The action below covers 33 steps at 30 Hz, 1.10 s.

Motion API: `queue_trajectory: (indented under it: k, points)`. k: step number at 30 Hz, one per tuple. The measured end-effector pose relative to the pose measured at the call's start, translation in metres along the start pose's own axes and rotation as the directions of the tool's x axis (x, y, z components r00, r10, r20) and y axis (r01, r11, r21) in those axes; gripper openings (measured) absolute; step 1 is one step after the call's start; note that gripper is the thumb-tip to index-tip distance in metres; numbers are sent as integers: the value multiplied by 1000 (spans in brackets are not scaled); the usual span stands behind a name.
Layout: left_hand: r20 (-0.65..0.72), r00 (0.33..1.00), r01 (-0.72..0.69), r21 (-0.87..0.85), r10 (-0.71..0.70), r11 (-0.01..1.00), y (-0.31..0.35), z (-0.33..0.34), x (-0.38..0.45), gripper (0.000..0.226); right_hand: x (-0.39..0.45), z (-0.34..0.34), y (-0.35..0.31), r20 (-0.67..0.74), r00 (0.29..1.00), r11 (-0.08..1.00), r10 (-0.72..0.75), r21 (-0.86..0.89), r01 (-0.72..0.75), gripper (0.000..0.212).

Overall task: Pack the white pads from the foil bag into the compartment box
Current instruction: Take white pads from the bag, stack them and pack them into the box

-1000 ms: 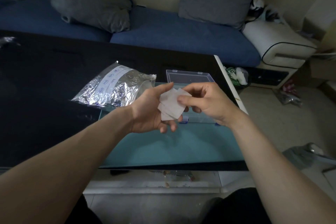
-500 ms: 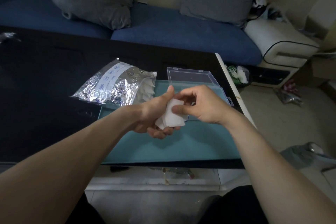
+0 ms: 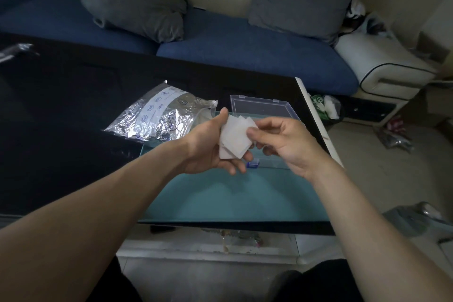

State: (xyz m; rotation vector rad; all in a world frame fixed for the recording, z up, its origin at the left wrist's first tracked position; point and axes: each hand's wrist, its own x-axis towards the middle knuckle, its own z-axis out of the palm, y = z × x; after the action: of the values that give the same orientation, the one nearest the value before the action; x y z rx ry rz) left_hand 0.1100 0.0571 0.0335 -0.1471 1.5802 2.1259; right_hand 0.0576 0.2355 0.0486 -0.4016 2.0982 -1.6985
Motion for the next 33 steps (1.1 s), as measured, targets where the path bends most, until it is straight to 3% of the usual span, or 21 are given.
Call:
queue_trajectory:
  k: [5, 8, 11, 13, 14, 18, 22, 26, 29, 33]
  points:
    - [94, 996, 11, -57, -6, 998, 1, 2, -4, 87, 4, 11, 1, -111, 979, 983, -171, -81, 162, 20]
    - [69, 998, 2, -75, 4, 997, 2, 2, -6, 72, 6, 15, -2, -54, 958, 913, -280, -323, 249, 23]
    - [-11, 998, -57, -116, 56, 992, 4, 9, -10, 30, 0, 18, -4, 153, 966, 886, -210, -388, 254, 72]
    - [-11, 997, -71, -115, 70, 991, 3, 11, -11, 22, -3, 24, -2, 249, 953, 879, -173, -398, 263, 104]
    - [5, 997, -73, -109, 74, 991, 3, 12, -12, 21, -3, 27, -1, 249, 948, 854, -196, -432, 290, 109]
    - [-34, 994, -106, -186, 101, 977, 1, 14, -8, 13, 5, 35, 1, 191, 908, 744, -374, -523, 417, 77]
    - [-100, 989, -125, -220, 105, 967, -4, 11, -2, 9, 2, 33, -1, 198, 932, 713, -302, -602, 359, 89]
    - [-79, 990, -125, -159, 114, 979, -6, 13, -5, 15, 4, 34, 0, 186, 916, 683, -356, -617, 390, 75]
    - [-129, 979, -182, -197, 158, 963, -7, 16, -4, 15, 3, 32, 1, 218, 927, 679, -304, -633, 371, 97]
    - [-166, 965, -235, -187, 205, 954, -6, 18, -2, 35, 4, 33, 3, 241, 908, 660, -343, -626, 416, 86]
